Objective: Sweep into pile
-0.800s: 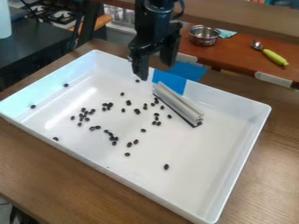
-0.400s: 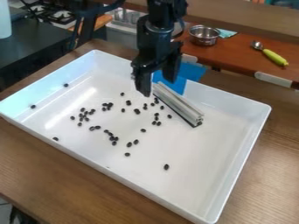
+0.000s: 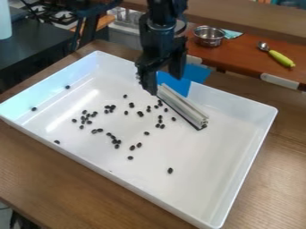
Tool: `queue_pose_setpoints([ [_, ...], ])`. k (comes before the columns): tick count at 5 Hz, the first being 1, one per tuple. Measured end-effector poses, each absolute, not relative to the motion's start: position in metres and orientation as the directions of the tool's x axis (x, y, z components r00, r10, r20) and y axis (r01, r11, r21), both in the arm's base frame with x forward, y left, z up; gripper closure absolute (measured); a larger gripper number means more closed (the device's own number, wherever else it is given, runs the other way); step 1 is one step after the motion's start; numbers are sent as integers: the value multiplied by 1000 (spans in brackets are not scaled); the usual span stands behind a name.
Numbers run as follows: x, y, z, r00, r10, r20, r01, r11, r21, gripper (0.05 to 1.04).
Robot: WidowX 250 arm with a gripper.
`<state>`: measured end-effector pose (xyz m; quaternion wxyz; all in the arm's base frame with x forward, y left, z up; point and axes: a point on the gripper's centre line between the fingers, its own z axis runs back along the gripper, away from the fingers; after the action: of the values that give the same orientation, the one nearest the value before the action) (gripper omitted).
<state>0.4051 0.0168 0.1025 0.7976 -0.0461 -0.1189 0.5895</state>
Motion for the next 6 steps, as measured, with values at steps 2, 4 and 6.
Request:
queue_pose_setpoints([
  [2,422,4,89,304,945,118,-921,323,-217,83],
  [4,431,-6,73,313,942,123,-923,332,-194,83],
  [6,432,-1,60,316,937,152,-926,339,-167,120],
])
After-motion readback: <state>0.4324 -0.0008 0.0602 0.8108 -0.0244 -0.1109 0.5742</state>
